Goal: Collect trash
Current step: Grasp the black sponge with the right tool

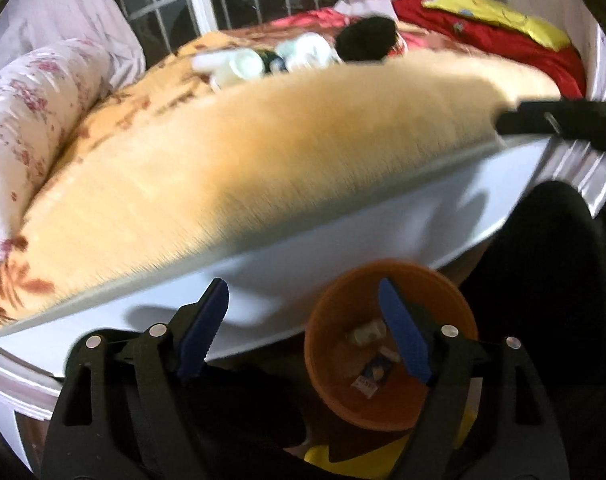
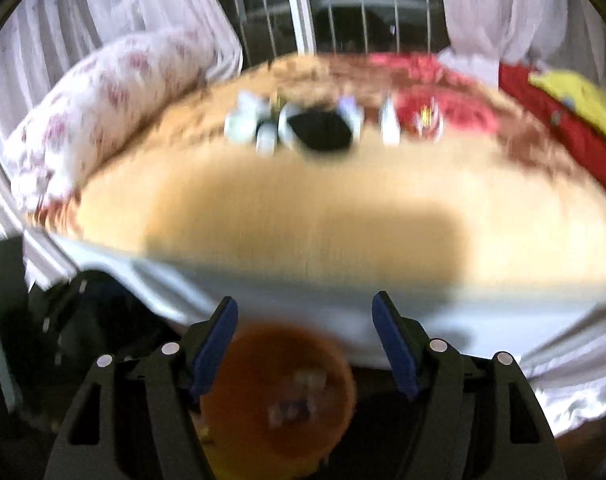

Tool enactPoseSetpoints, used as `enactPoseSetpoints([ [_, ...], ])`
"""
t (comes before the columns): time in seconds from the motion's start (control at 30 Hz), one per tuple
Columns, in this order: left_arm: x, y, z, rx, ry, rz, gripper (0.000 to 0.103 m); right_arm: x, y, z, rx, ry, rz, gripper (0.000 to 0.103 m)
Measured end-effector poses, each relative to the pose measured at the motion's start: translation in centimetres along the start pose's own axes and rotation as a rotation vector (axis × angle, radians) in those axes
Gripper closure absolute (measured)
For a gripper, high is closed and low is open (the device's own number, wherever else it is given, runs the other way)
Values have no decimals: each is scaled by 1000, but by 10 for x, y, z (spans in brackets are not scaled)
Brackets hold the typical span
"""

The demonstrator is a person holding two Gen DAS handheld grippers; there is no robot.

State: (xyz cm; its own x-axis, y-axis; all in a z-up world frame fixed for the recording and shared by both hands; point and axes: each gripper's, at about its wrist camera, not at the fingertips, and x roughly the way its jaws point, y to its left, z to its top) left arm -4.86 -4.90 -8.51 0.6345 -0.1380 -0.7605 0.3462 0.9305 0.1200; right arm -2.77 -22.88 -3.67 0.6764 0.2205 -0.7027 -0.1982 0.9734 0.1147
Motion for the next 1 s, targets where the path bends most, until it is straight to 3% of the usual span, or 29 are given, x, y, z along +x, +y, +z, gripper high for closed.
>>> enactPoseSetpoints([
  [0.07,-5,5,7,-23,-24,9,27,4,-3,28,-13,-45,-18,28],
  [0.23,-7,17,26,-81,-54,20,26,48,-14,86,36,-60,-36,28],
  [0.4,-3,29,34,-112,-49,6,26,88,-9,111,7,-41,-87,28],
  [0.5,4,36,40,-130,-40,0,26,108,-13,117,12,-12,-95,28],
  [0.57,8,43,45,-140,-37,-5,26,123,-19,119,28,22,-91,36],
  [0.63,12,46,49,-151,-34,-9,26,136,-26,117,72,54,-27,47],
  [0.83,23,57,77,-211,-36,-4,26,121,-27,102,97,-33,-33,52],
  [1.0,47,75,130,-333,-31,-14,26,104,-31,87,112,-81,-16,53],
])
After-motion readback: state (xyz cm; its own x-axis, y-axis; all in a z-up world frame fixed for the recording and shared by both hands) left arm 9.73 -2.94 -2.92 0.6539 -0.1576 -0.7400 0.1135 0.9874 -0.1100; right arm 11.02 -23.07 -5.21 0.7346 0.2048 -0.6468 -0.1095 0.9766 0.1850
